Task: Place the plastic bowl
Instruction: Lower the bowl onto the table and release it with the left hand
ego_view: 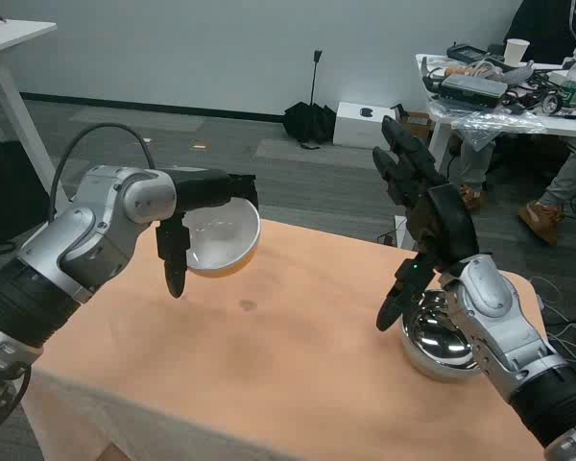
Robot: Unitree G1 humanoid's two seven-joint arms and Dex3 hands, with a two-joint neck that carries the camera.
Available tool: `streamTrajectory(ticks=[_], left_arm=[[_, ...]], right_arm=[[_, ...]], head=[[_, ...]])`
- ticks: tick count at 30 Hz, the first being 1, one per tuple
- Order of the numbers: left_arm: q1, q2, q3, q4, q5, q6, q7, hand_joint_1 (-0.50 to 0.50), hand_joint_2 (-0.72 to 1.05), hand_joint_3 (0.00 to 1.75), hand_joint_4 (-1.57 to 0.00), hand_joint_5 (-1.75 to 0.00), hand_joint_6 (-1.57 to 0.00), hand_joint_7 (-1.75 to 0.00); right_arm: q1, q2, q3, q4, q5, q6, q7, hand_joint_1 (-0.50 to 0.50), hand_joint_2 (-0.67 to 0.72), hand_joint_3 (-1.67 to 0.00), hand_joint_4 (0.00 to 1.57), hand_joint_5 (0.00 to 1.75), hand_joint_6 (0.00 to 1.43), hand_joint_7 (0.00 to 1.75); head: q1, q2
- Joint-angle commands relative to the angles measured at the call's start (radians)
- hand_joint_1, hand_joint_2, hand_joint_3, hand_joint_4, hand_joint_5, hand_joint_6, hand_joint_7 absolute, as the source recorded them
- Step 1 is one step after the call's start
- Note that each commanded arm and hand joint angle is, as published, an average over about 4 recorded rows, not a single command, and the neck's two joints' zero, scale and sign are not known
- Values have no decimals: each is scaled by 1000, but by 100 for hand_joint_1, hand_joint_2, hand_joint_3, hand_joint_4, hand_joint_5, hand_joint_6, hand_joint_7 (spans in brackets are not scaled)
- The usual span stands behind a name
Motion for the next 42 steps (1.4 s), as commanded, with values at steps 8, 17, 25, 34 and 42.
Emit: streamTrajectory(ticks=[8, 17, 25, 34, 42], left_arm=[[4, -4, 10, -33, -9, 1, -12, -50, 105, 17, -157, -175, -136, -168], [4, -4, 8, -33, -10, 1, -12, -50, 105, 17, -157, -175, -136, -168], [8, -4, 7, -33, -13, 1, -12, -50, 105, 17, -157, -175, -136, -168], [33, -4, -4, -11, -20, 1, -12, -50, 105, 17, -157, -175, -136, -168], [55, -7, -31, 73, -33, 1, -12, -50, 105, 17, -157, -175, -136, -168]], right_arm=[[-28, -2, 34, 19, 11, -15, -7, -46, 60, 0, 0, 0, 0, 0], [-25, -1, 31, 11, 10, -15, -6, -46, 60, 0, 0, 0, 0, 0], [-23, 0, 29, 10, 10, -17, -6, -46, 60, 0, 0, 0, 0, 0], [-22, 2, 28, 12, 11, -18, -7, -46, 60, 0, 0, 0, 0, 0], [-21, 2, 29, 17, 12, -18, -7, -46, 60, 0, 0, 0, 0, 0]], head=[[15, 17], [12, 19], [10, 18], [16, 6], [17, -10]])
